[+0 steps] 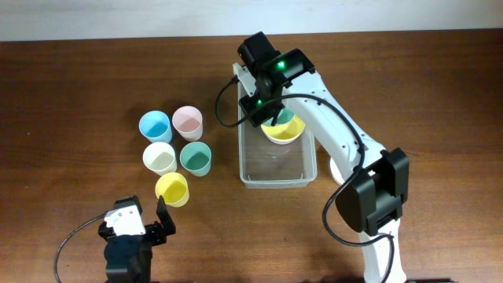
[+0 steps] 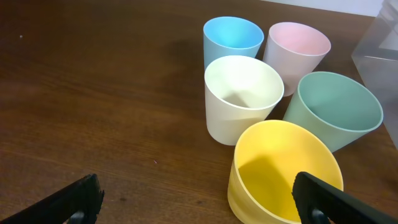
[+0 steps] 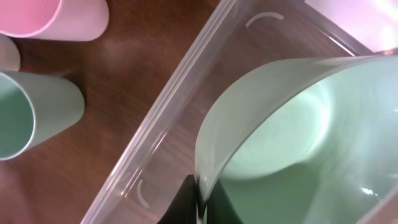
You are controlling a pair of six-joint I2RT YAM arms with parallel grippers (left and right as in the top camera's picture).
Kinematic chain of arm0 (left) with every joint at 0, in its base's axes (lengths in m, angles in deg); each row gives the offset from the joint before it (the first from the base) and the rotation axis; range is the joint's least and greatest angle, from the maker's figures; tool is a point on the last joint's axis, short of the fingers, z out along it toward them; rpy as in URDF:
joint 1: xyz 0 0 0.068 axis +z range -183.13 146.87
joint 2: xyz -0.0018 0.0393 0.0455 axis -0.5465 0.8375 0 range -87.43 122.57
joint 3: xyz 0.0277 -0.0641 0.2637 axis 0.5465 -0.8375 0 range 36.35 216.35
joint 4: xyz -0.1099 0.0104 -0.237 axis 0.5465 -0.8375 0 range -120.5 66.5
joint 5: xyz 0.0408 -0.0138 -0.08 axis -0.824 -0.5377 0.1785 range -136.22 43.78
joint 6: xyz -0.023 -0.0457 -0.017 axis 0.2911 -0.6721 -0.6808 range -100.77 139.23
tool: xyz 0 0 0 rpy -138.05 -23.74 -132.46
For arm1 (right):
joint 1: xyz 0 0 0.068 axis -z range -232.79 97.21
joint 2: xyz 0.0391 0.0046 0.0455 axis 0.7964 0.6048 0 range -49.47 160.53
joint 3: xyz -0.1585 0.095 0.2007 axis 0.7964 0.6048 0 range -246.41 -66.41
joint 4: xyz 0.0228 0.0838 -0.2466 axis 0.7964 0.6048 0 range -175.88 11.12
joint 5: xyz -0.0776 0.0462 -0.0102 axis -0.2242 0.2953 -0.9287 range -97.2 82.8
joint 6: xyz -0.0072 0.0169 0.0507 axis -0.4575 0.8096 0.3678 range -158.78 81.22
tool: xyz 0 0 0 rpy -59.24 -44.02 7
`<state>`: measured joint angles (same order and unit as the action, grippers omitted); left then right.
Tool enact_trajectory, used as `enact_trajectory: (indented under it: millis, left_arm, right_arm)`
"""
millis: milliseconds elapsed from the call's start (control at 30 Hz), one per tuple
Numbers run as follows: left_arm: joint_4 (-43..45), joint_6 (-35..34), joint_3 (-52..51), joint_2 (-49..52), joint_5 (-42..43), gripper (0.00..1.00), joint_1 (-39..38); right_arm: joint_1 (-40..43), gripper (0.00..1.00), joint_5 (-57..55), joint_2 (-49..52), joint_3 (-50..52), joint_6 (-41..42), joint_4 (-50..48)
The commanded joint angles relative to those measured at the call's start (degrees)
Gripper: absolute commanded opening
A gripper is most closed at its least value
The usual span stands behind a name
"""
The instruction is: Pack container
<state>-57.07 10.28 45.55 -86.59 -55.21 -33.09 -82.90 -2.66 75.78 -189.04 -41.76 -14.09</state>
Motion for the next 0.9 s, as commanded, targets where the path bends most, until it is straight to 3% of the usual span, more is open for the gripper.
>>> enact_trajectory:
  millis: [0, 567, 633, 667, 767, 867]
  left_arm:
    - [0.1, 0.9, -0.3, -0.5, 0.4, 0.99, 0.1]
    - [0.1, 0.9, -0.3, -0.5, 0.4, 1.00, 0.1]
    - [0.1, 0.9, -0.3, -0.5, 0.4, 0.99, 0.1]
    - [0.1, 0.9, -0.3, -0.5, 0.4, 0.99, 0.1]
    - [0.1, 0.9, -0.3, -0.5, 0.4, 0.99, 0.1]
    - [0.1, 0.9, -0.3, -0.5, 0.4, 0.99, 0.1]
  right_arm:
    - [-0.2, 0.04, -1.7, -1.7, -0.3, 0.5, 0.4]
    - [-0.2, 0.04, -8.2, 2.1, 5.0, 3.5, -0.9]
    - [-0.2, 0.21, -8.3, 2.1, 5.0, 3.7, -0.6]
    - [-0.2, 0.25, -8.3, 2.1, 5.0, 3.7, -0.6]
    - [-0.2, 0.32, -8.3, 2.1, 5.0, 3.7, -0.5]
    - [-0.2, 0.31, -8.2, 2.1, 5.0, 3.7, -0.3]
